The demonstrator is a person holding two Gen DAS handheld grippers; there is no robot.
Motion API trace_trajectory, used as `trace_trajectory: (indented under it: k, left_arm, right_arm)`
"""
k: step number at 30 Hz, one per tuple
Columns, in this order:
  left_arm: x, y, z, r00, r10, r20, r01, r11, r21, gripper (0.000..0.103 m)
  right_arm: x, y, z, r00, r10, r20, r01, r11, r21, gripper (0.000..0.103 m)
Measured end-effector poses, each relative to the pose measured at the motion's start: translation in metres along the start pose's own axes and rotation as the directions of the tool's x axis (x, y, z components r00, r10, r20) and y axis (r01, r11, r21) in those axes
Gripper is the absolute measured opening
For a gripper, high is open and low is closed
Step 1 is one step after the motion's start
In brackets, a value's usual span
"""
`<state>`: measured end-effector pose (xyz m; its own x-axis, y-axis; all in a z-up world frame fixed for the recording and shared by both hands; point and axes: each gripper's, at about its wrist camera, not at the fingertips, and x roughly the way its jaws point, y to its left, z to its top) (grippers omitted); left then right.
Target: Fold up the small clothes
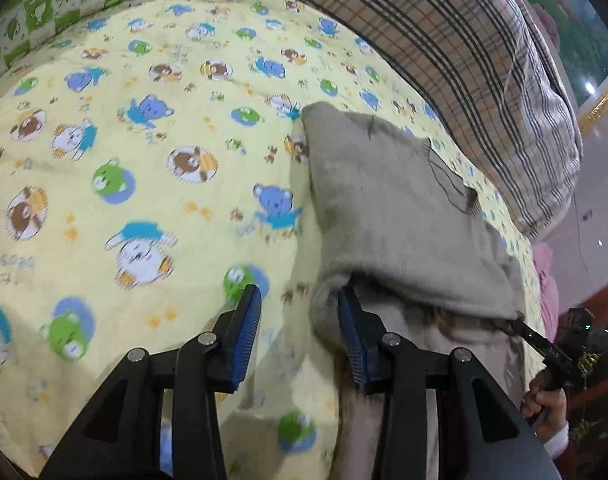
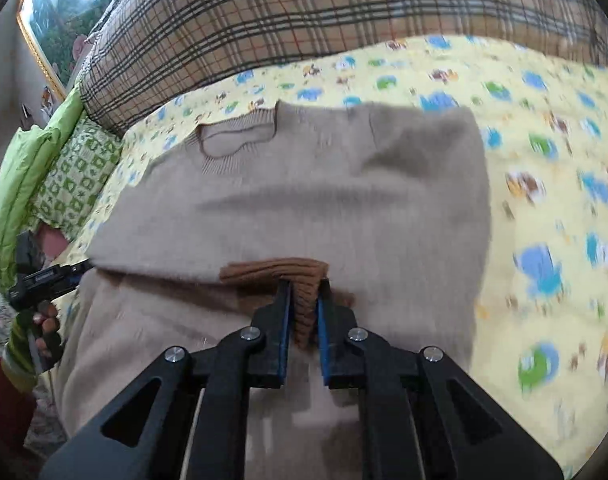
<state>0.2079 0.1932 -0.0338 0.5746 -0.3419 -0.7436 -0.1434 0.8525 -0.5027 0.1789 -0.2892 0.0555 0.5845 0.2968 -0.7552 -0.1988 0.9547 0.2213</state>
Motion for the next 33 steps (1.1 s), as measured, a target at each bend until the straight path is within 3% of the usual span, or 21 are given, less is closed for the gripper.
trace_trajectory:
  k: [3,6,8,9,10,12,14,17,18,19,20,21,22,23,26,28,30,32,33]
  left_arm:
    - [-0.022,0.002,0.005,0.997,-0.072,0.007,0.073,0.997,-0.003,0.043]
    - [-0.032,0.001,0.026,0.994,-0.094,0.060,0.096,0.995,-0.033,0.066]
    - [-0.024,0.000,0.042,0.992,-0.106,0.069,0.110,0.992,-0.055,0.068]
    - [-0.014,0.000,0.051,0.992,-0.111,0.055,0.114,0.991,-0.065,0.069]
    - [-0.002,0.000,0.059,0.994,-0.107,0.030,0.109,0.991,-0.076,0.069]
    - [0.026,-0.004,0.070,0.995,-0.093,-0.028,0.091,0.993,-0.081,0.069]
    - [0.049,-0.008,0.074,0.995,-0.060,-0.080,0.055,0.996,-0.069,0.068]
    - [0.058,-0.013,0.074,0.994,-0.067,-0.084,0.065,0.998,-0.027,0.069]
    - [0.060,-0.016,0.074,0.992,-0.080,-0.093,0.078,0.997,-0.016,0.068]
    - [0.062,-0.016,0.073,0.992,-0.089,-0.095,0.088,0.996,-0.013,0.065]
    - [0.063,-0.018,0.073,0.991,-0.098,-0.094,0.098,0.995,-0.004,0.058]
    - [0.069,-0.023,0.072,0.987,-0.115,-0.113,0.118,0.993,0.021,0.025]
    - [0.072,-0.026,0.071,0.986,-0.111,-0.122,0.116,0.993,0.036,0.015]
    - [0.069,-0.030,0.071,0.992,-0.093,-0.085,0.098,0.994,0.052,0.013]
    - [0.055,-0.042,0.073,0.994,-0.104,0.027,0.101,0.991,0.086,0.010]
    - [0.049,-0.046,0.073,0.993,-0.078,0.085,0.069,0.992,0.105,0.010]
    - [0.063,-0.046,0.073,0.999,-0.007,0.043,0.002,0.994,0.112,0.011]
    - [0.075,-0.042,0.071,0.999,0.044,-0.004,-0.044,0.993,0.108,0.019]
    - [0.073,-0.039,0.071,0.999,0.033,-0.022,-0.031,0.996,0.087,0.022]
  right_arm:
    - [-0.012,-0.008,-0.007,0.999,-0.010,-0.041,0.011,0.999,0.040,0.017]
    - [-0.034,-0.021,-0.005,0.999,0.051,0.008,-0.051,0.986,0.160,0.019]
    - [-0.045,-0.020,0.007,0.995,0.070,0.071,-0.082,0.978,0.190,0.038]
    - [-0.046,-0.018,0.014,0.994,0.065,0.087,-0.081,0.978,0.191,0.065]
    - [-0.044,-0.014,0.022,0.994,0.060,0.093,-0.077,0.980,0.185,0.077]
    - [-0.031,-0.002,0.037,0.994,0.047,0.098,-0.059,0.990,0.131,0.077]
    - [-0.006,0.005,0.044,0.999,0.047,0.027,-0.049,0.996,0.078,0.077]
    - [0.030,0.018,0.038,0.994,-0.036,-0.106,0.033,0.999,-0.030,0.076]
    - [0.039,0.020,0.033,0.988,-0.074,-0.139,0.065,0.996,-0.064,0.069]
    - [0.046,0.022,0.029,0.981,-0.110,-0.160,0.094,0.990,-0.100,0.053]
    - [0.047,0.026,0.025,0.976,-0.156,-0.153,0.133,0.980,-0.149,0.046]
    - [0.047,0.029,0.023,0.976,-0.156,-0.155,0.129,0.978,-0.166,0.021]
    - [0.045,0.031,0.022,0.978,-0.124,-0.169,0.098,0.982,-0.160,0.010]
    - [0.042,0.032,0.024,0.981,-0.099,-0.168,0.075,0.986,-0.146,0.010]
    - [0.029,0.046,0.033,0.985,-0.148,-0.092,0.127,0.970,-0.206,0.009]
    - [0.020,0.042,0.044,0.989,-0.140,-0.040,0.132,0.977,-0.169,0.009]
    - [0.022,0.034,0.053,0.986,-0.167,-0.003,0.165,0.978,-0.126,0.010]
    - [0.047,0.022,0.051,0.983,-0.149,-0.109,0.139,0.986,-0.091,0.010]
    - [0.056,0.018,0.049,0.978,-0.156,-0.140,0.146,0.986,-0.077,0.013]
